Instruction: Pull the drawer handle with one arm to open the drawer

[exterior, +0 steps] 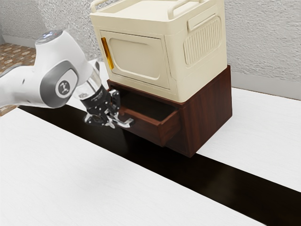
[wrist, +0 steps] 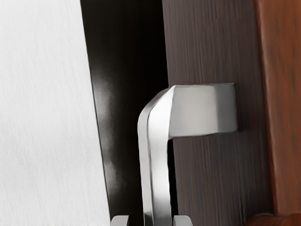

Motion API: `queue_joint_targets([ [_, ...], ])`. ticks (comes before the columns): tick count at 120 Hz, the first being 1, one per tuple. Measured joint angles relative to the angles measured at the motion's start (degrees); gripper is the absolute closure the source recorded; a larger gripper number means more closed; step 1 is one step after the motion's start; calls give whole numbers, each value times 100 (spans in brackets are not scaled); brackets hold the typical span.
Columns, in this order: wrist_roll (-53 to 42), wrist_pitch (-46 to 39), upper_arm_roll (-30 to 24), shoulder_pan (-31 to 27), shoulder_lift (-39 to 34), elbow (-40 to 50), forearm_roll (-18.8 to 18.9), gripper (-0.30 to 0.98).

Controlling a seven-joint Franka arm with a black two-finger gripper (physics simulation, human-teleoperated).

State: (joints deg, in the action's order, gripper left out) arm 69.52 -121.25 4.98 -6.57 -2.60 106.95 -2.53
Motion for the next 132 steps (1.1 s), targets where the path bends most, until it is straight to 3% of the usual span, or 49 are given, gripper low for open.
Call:
queue_joint_targets([
  [132,64,-5,11,-179,-824,919,26,65],
])
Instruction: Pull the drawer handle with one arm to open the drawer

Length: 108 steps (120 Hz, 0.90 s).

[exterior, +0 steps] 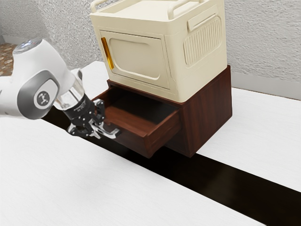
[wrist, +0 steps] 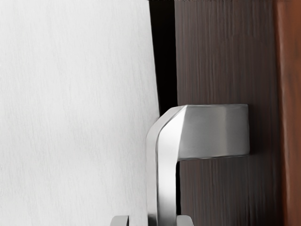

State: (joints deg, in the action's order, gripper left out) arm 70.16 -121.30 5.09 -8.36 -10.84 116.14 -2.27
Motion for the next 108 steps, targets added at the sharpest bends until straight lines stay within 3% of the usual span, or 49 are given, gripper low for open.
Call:
queue_joint_targets([
  [108,22,-86,1,-114,-541,525,20,64],
])
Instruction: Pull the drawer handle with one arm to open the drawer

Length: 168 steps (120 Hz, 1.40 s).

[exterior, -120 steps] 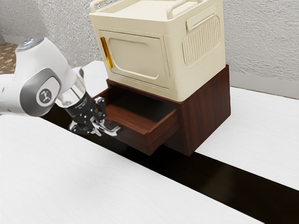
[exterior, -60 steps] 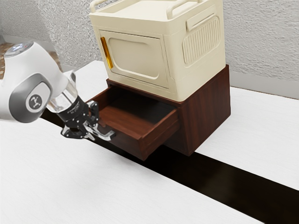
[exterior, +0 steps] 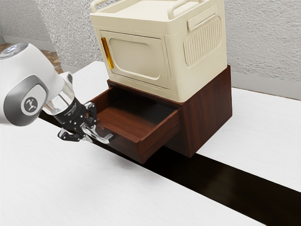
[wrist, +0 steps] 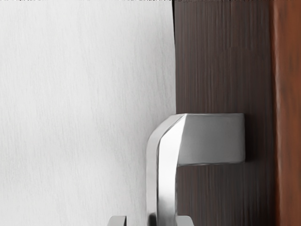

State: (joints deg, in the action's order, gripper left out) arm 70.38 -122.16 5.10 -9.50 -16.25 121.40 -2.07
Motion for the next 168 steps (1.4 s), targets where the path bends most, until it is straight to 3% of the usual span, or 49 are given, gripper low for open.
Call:
queue_joint_targets([
  [60,-23,-34,-5,80,-271,-243,111,61],
  [68,-20,35,-28,138,-255,-511,133,56],
  [86,120,932,-54,496,-130,-1823,112,30],
  [94,280,1637,-53,806,76,-2632,104,22],
  [102,433,2202,-48,1063,131,-2893,98,16],
  [126,846,3102,-46,1252,140,-2784,77,6],
  [168,1452,3675,-65,1381,40,-2289,-19,1],
])
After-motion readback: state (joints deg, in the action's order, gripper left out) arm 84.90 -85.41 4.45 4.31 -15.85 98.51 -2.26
